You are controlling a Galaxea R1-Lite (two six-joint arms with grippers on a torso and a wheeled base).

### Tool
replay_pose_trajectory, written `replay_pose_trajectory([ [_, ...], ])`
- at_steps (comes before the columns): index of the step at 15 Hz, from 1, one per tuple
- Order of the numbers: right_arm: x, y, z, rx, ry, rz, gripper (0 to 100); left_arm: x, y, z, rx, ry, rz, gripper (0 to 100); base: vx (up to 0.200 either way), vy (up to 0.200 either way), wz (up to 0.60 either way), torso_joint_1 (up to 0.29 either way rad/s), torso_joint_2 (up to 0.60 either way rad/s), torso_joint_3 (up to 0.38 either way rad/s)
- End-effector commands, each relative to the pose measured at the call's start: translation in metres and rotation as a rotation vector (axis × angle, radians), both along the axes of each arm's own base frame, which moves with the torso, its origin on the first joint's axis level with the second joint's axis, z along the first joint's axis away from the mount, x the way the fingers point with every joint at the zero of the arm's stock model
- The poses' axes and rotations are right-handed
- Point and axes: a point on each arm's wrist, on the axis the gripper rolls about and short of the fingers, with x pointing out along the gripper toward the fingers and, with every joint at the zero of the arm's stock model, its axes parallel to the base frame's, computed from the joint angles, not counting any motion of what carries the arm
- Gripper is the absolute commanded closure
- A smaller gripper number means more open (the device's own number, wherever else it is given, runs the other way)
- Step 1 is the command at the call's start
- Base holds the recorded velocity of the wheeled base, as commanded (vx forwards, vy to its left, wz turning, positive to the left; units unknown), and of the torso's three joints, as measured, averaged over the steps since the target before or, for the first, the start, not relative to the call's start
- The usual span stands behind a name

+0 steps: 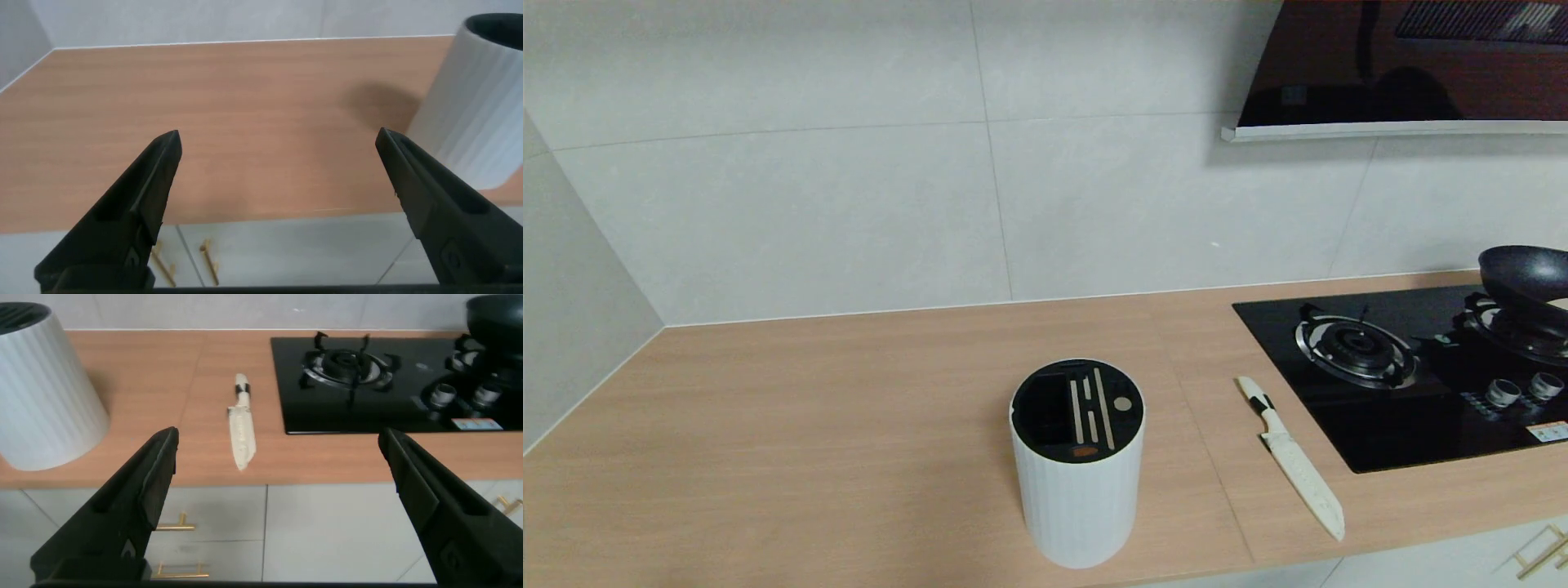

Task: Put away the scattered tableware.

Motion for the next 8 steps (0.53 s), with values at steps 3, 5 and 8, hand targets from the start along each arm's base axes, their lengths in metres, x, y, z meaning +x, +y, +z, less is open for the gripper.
replay_pose_trajectory([
  [3,0.0001,0.0,0.0001,0.0,0.0,0.001,0,0.0,0.0,0.0,0.0,0.0,0.0,0,0.0,0.0,0.0,0.0,0.0,0.0],
  [5,0.0001,0.0,0.0001,0.0,0.0,0.001,0,0.0,0.0,0.0,0.0,0.0,0.0,0,0.0,0.0,0.0,0.0,0.0,0.0],
  [8,0.0001,0.0,0.0001,0.0,0.0,0.001,0,0.0,0.0,0.0,0.0,0.0,0.0,0,0.0,0.0,0.0,0.0,0.0,0.0],
])
